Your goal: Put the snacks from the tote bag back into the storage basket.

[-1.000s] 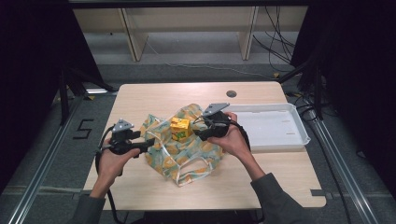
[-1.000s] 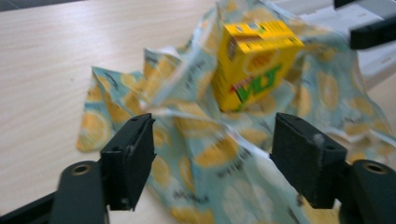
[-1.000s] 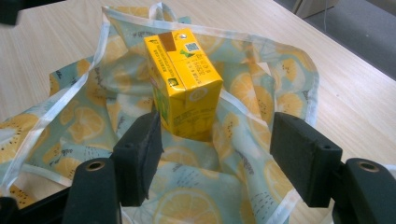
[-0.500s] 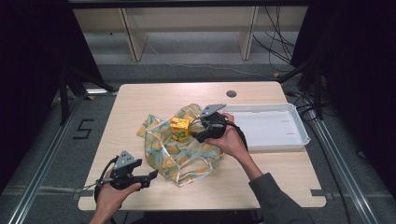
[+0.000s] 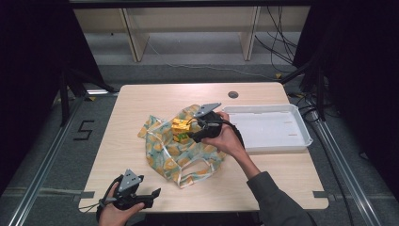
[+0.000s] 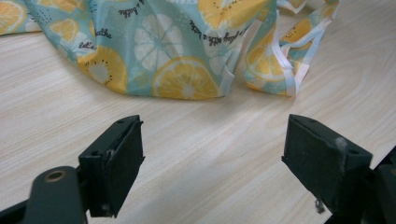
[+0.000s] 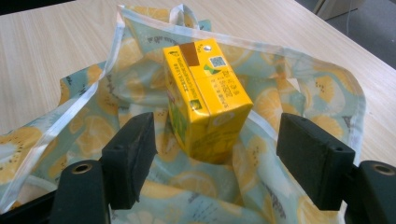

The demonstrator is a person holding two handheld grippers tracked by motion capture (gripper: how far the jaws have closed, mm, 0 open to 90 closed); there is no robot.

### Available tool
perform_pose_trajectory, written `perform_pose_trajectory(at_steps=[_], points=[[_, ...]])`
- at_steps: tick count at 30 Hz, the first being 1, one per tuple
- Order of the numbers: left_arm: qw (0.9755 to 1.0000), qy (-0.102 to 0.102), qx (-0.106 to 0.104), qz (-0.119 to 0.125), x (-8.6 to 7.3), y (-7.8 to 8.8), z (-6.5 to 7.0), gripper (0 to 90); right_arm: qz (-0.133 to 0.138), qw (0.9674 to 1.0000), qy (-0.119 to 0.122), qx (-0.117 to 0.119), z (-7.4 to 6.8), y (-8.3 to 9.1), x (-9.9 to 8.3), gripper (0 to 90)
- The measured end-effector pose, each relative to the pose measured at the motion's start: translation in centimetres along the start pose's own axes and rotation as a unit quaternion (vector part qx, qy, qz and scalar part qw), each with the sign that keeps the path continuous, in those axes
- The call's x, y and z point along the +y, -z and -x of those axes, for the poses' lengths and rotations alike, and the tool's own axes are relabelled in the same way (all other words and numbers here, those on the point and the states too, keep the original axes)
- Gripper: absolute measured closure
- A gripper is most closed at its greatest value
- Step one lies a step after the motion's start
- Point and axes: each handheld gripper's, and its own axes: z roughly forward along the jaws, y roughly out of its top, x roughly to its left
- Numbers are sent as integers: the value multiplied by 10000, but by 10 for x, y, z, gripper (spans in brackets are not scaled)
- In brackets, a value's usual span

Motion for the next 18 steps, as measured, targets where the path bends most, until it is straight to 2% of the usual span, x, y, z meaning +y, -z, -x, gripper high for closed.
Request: perform_pose_trajectory(at_steps=[1,2,4,5,6,7,8,9,10,11,14,15,17,18], points=[[9999,-130,-9,-38,0,1,0,196,11,10000,-39,-32,0,-2,1,292],[9999,-130,-9,-38,0,1,0,196,-16,10000,-24,-35,0,-4,2,288],[9999,-117,-27,-40,-1,-2,2,199,-13,10000,10,-21,-1,-8,5,282],[9999,-112,5,-95,-1,-2,2,201,24,9999,113,-7,0,-10,7,276],[9999,-112,5,-95,-1,-2,2,201,-28,10000,36,55,0,-12,8,272],[9999,-110,-19,-50,-1,-3,1,201,-28,10000,36,55,0,-12,8,272],[9999,-95,-25,-68,-2,-3,2,202,-87,9998,99,145,0,-19,10,254],[10000,3,-44,-46,-2,-3,4,202,-91,9998,152,133,0,-22,11,253],[10000,3,-44,-46,-2,-3,4,203,-91,9998,152,133,0,-22,11,253],[9999,-98,-46,-19,-1,-4,3,203,-211,9993,185,247,0,-29,14,245],[9999,-71,-37,-109,-2,-3,2,204,-164,9992,210,302,2,-38,17,242],[9997,-176,-17,-146,-1,-2,1,204,-222,9991,171,302,2,-40,18,240],[9998,-178,-35,-115,-2,-2,0,204,-278,9989,190,317,3,-45,20,239],[9996,-220,-23,-174,-1,-1,0,204,-285,9988,246,314,3,-48,21,239]])
